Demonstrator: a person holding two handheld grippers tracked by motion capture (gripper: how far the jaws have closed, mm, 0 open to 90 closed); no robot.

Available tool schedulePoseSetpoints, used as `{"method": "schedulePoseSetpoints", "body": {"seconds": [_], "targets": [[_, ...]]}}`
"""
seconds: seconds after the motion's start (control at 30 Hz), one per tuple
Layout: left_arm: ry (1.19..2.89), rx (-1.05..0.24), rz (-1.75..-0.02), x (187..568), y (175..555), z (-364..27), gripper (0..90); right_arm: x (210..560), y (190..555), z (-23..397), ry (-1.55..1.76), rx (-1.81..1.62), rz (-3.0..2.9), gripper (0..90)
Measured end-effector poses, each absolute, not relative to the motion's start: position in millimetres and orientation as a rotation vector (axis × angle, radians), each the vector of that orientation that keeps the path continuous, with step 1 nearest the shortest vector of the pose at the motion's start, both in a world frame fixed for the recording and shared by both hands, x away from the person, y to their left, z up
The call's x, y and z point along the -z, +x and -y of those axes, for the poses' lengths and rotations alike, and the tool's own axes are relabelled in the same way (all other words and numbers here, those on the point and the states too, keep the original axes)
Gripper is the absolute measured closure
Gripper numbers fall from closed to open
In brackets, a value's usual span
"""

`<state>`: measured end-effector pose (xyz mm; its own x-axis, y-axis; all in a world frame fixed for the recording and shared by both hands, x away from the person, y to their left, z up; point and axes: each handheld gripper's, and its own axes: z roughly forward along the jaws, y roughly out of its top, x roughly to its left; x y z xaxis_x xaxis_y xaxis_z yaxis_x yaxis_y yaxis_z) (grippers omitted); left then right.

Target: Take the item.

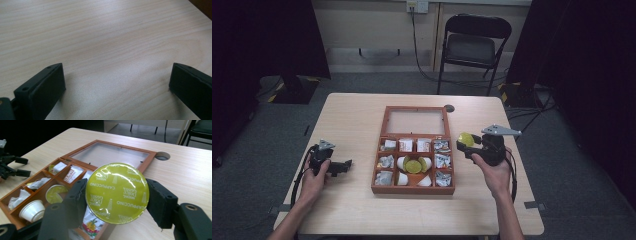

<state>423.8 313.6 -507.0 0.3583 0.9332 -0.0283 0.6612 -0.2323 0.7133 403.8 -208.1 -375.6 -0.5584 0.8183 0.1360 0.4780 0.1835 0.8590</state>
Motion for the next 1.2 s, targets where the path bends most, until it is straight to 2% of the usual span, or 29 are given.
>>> {"method": "schedulePoseSetpoints", "body": {"seconds": [0.47, 1.2], "targets": [[1.983, -0.546, -1.380, 507.0, 423.7, -313.6, 0.0, 388.2, 412.3, 235.4, 1.315, -1.249, -2.073, 37.9], [1.983, -0.546, -1.381, 507.0, 423.7, -313.6, 0.0, 435.9, 428.7, 267.4, 1.490, -1.099, -2.056, 37.9]]}}
